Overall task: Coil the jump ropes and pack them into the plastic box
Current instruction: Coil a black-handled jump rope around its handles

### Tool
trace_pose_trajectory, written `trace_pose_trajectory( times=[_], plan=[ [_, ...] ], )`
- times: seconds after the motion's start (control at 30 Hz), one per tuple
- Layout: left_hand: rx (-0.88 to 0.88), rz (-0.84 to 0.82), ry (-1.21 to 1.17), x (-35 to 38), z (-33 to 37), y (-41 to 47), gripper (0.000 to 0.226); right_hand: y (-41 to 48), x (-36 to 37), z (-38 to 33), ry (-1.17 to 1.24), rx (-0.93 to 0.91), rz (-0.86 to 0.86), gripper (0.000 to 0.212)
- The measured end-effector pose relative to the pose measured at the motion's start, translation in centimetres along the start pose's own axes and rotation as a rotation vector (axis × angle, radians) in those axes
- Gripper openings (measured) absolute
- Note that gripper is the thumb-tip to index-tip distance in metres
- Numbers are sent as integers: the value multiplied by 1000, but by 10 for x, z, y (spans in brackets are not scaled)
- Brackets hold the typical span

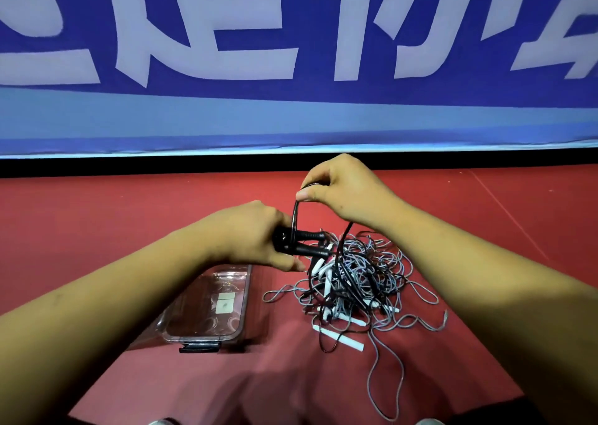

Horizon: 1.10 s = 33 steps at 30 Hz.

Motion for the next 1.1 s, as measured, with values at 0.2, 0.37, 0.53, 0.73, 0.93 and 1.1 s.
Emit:
trace_pose_trajectory(
  times=[0.2,0.37,0.53,0.73,0.93,1.1],
  plan=[
    [61,130,-320,-13,9,-7,17,4,1,30,189,119,-76,8],
    [11,359,-708,-27,2,-11,35,-7,35,59,438,326,-333,41],
    [-21,454,-852,-37,-15,-15,39,-17,70,57,495,391,-544,24],
    [-286,589,-511,-51,-74,-31,24,-28,76,32,228,325,-555,35],
    [-318,360,-24,-36,-80,-24,40,-27,50,-26,-131,-70,-298,33],
    [-219,146,64,-12,-50,-6,17,-19,24,-25,-166,-105,-186,22]
  ],
)
Point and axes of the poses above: each hand's wrist, its own y-axis towards the middle knuckle, its own x-axis out of the palm, z = x × y, the point moved 9 cm from there along y, towards the middle knuckle, and after that the axes turned 13 degrees about x, right-handed, at the moved point
